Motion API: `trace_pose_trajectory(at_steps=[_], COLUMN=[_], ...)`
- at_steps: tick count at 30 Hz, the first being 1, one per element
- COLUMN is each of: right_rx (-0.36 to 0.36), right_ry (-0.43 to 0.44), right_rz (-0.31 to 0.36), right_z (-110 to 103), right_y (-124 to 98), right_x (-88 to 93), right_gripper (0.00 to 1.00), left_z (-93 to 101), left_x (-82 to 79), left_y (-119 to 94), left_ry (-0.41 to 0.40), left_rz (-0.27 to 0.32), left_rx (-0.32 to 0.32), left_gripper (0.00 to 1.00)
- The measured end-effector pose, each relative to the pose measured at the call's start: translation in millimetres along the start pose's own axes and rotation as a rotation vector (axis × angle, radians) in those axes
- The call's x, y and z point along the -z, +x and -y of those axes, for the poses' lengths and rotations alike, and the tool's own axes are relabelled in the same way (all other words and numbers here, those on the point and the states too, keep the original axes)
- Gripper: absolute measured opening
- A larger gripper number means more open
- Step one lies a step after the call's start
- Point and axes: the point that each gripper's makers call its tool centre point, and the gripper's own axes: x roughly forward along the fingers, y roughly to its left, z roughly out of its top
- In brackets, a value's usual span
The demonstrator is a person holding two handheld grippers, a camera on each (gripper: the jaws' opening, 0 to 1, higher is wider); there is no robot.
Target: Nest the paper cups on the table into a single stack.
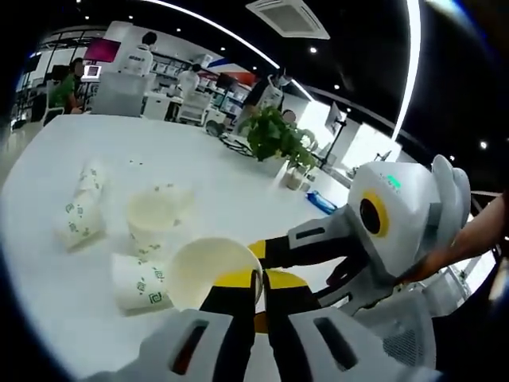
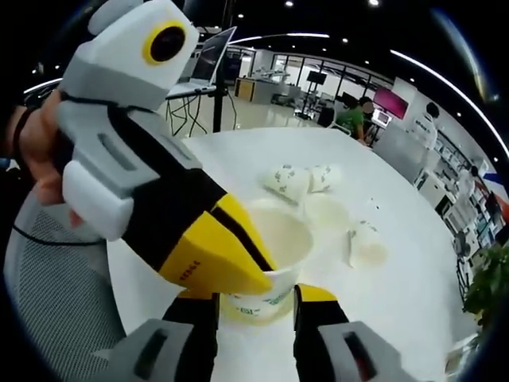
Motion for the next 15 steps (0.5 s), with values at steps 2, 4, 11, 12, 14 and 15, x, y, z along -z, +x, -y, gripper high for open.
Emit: trace_pose_trajectory(at_steps=[2,4,11,12,14,15], right_rx=[0.000,0.000,0.012,0.013,0.016,0.017], right_ry=[0.003,0.000,-0.018,-0.015,-0.009,-0.006], right_rz=[-0.003,-0.008,-0.018,-0.019,-0.021,-0.023], right_z=[-0.6,-0.4,-0.7,-0.5,-0.2,-0.2], right_y=[0.9,2.1,-1.0,-1.5,-2.4,-3.4], right_x=[1.4,3.0,6.7,7.6,8.7,9.5], right_gripper=[0.36,0.36,0.38,0.38,0.38,0.38], left_z=[4.0,4.8,-1.1,0.6,2.0,2.4], left_x=[0.6,2.6,10.2,11.1,11.3,11.7], left_y=[1.0,2.5,8.2,7.7,9.6,10.3], left_ry=[0.005,0.007,0.005,-0.001,-0.002,0.000], left_rz=[-0.005,-0.011,-0.035,-0.036,-0.041,-0.042], left_rx=[0.000,-0.001,-0.014,-0.013,-0.011,-0.010], left_gripper=[0.02,0.03,0.03,0.03,0.03,0.03])
